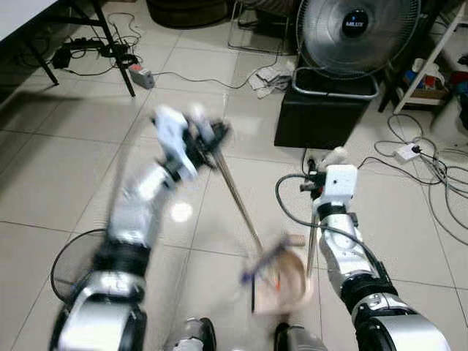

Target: Sweep floor

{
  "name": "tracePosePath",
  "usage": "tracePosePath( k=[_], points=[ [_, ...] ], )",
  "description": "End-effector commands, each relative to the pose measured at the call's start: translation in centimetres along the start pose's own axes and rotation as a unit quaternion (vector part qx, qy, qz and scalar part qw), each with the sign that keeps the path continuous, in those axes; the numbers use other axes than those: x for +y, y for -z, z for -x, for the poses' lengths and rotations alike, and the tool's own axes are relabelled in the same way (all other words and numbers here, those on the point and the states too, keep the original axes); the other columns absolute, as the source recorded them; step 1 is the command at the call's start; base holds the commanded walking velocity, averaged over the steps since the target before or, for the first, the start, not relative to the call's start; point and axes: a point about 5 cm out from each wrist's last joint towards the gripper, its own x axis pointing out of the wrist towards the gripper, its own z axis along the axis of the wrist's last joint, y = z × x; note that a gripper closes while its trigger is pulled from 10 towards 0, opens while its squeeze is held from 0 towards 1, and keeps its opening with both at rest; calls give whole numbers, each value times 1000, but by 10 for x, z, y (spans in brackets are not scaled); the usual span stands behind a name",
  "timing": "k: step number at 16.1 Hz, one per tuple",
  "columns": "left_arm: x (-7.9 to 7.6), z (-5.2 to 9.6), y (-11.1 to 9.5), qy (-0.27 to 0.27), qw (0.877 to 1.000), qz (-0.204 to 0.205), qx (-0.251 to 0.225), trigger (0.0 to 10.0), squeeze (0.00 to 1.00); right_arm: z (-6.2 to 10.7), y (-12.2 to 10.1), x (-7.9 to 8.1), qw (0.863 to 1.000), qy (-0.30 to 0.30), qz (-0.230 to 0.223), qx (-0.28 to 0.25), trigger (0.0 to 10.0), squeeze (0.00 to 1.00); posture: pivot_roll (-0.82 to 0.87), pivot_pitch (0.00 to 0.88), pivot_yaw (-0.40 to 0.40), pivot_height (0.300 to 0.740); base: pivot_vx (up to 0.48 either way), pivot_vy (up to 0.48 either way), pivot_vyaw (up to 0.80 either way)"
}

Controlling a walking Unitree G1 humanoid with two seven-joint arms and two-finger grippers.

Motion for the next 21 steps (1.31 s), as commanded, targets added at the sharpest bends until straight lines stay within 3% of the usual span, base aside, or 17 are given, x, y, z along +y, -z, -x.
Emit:
tracePosePath(
  k=[1,2,3,6,7,8,15,17,19,20,21],
  points=[
    [5,-3,-25,3,999,-22,-50,10000,0,0,-3,-5,1000,8,-7,-16,10000,0,-1,71,36,740,0,0,0],
    [7,-2,-29,3,998,-28,-52,10000,0,1,-3,-6,1000,9,-11,-14,10000,0,-1,70,37,740,0,0,0],
    [19,2,-38,-4,998,-48,-52,10000,0,4,-1,-6,1000,6,-16,-13,10000,0,1,61,41,740,0,0,0],
    [39,12,-31,-67,994,-85,-25,10000,0,4,-2,-9,999,21,-32,-21,10000,0,0,55,46,740,0,0,0],
    [54,26,-13,-141,980,-139,20,10000,0,3,-7,-11,998,34,-50,-34,10000,0,-1,52,48,740,0,0,0],
    [59,37,2,-175,968,-173,56,10000,0,3,-9,-14,996,42,-63,-44,10000,0,-4,49,47,740,0,0,0],
    [48,69,57,-217,957,-158,112,10000,0,13,-26,-31,984,71,-125,-104,10000,0,-13,46,44,740,0,0,0],
    [37,80,67,-208,962,-130,118,10000,0,9,-54,-33,977,42,-164,-132,10000,0,-14,46,49,740,0,0,0],
    [24,92,74,-182,967,-129,126,10000,0,-1,-86,-27,968,-4,-205,-146,10000,0,-25,53,58,740,0,0,0],
    [22,95,75,-179,967,-128,128,10000,0,-2,-91,-27,966,-8,-209,-151,10000,0,-27,53,58,740,0,0,0],
    [19,108,79,-182,965,-127,137,10000,0,-6,-107,-24,959,-24,-238,-155,10000,0,-37,52,59,740,0,0,0]
  ],
)
